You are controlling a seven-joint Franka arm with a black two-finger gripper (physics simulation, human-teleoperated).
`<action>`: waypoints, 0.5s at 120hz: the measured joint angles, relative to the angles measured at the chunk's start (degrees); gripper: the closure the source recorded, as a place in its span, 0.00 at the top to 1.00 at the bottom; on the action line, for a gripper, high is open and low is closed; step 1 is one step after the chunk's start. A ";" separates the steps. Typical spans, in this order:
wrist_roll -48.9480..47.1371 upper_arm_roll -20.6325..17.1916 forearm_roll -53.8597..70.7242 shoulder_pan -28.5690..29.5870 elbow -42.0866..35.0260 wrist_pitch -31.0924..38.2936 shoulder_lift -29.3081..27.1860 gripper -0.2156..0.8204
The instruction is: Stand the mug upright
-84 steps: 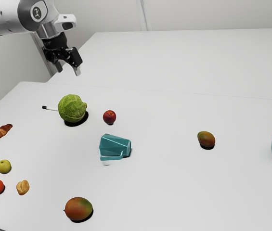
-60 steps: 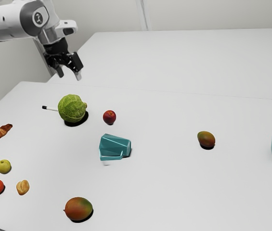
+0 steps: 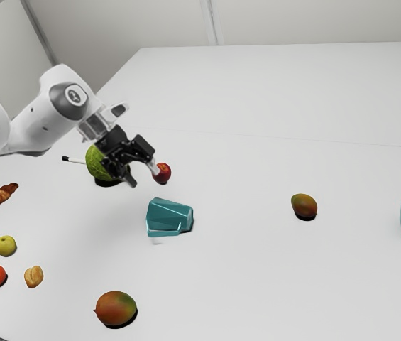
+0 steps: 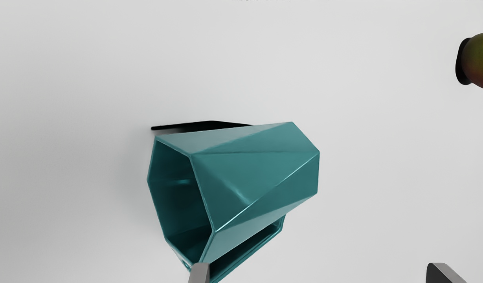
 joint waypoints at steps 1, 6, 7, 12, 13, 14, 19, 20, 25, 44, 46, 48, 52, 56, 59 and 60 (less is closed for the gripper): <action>0.08 0.00 -0.23 0.01 -0.01 -0.01 0.14 0.79; 0.60 0.00 -1.66 0.07 -0.42 -0.04 0.87 0.79; 0.71 0.01 -1.94 0.07 -0.52 -0.04 0.99 0.79; 1.27 0.08 -3.15 0.08 -1.15 -0.03 1.44 0.79; 1.39 0.09 -3.34 0.10 -1.27 -0.02 1.51 0.79; 1.51 0.12 -3.53 0.14 -1.40 0.00 1.58 0.79; 2.17 0.20 -4.28 0.71 -1.90 0.11 1.91 0.79; 2.30 0.21 -4.40 0.85 -1.98 0.13 1.97 0.79; 2.99 0.25 -4.90 1.60 -2.22 0.27 2.40 0.79; 5.60 0.43 -6.20 2.99 -2.38 1.06 5.23 0.79; 5.84 0.44 -6.40 3.00 -2.41 1.11 5.50 0.79; 6.08 0.44 -6.60 3.01 -2.46 1.14 5.70 0.79; 6.53 0.38 -7.19 3.02 -3.13 1.22 5.95 0.79; 6.96 0.29 -7.89 2.99 -3.89 1.30 6.08 0.79; 7.27 0.22 -8.33 2.99 -4.26 1.35 6.14 0.79; 7.37 0.19 -8.46 2.99 -4.35 1.36 6.16 0.79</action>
